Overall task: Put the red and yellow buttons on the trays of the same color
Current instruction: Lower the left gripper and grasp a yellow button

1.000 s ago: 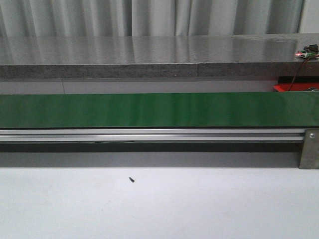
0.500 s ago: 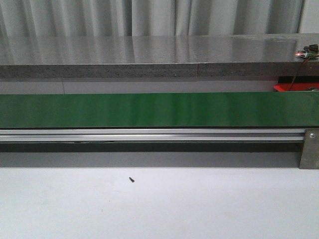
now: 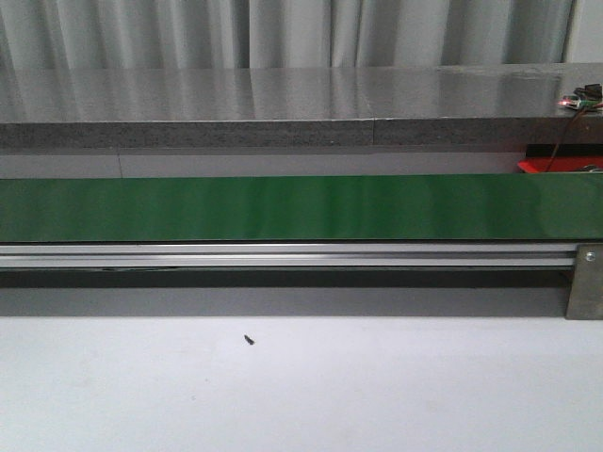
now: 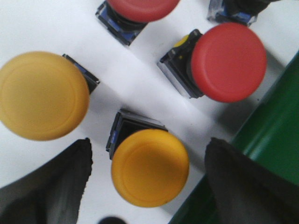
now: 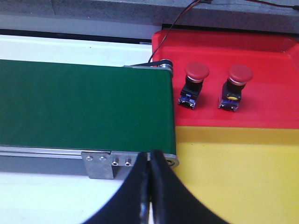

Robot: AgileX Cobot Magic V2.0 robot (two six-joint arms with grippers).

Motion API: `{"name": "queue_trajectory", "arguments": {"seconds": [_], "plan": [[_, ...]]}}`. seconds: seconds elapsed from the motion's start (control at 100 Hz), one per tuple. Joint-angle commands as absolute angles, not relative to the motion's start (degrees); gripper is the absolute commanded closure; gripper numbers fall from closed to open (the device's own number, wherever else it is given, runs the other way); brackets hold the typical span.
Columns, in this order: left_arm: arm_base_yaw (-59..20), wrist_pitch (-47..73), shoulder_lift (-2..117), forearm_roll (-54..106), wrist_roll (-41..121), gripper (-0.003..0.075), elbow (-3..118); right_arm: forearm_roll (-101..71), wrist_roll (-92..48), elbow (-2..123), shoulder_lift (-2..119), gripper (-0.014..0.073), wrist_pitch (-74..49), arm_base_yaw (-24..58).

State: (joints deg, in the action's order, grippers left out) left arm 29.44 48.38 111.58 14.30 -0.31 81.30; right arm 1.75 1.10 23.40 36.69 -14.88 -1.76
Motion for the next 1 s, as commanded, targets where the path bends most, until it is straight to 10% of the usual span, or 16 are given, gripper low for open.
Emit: {"name": "queue_trajectory", "arguments": {"seconds": [0.0, 0.38, 0.99], "plan": [[29.7, 46.8, 109.1, 14.9, -1.0, 0.0271, 83.1, 1.8, 0.5, 24.9, 36.6, 0.0652, -10.4, -1.6], [29.7, 45.7, 109.1, 14.9, -1.0, 0.057, 83.1, 1.8, 0.5, 24.9, 36.6, 0.0652, -10.4, -1.6], [29.6, 49.7, 96.0, 15.4, 0.5, 0.0585, 83.2, 1.8, 0.5, 24.9, 36.6, 0.0652, -10.4, -1.6]]}}
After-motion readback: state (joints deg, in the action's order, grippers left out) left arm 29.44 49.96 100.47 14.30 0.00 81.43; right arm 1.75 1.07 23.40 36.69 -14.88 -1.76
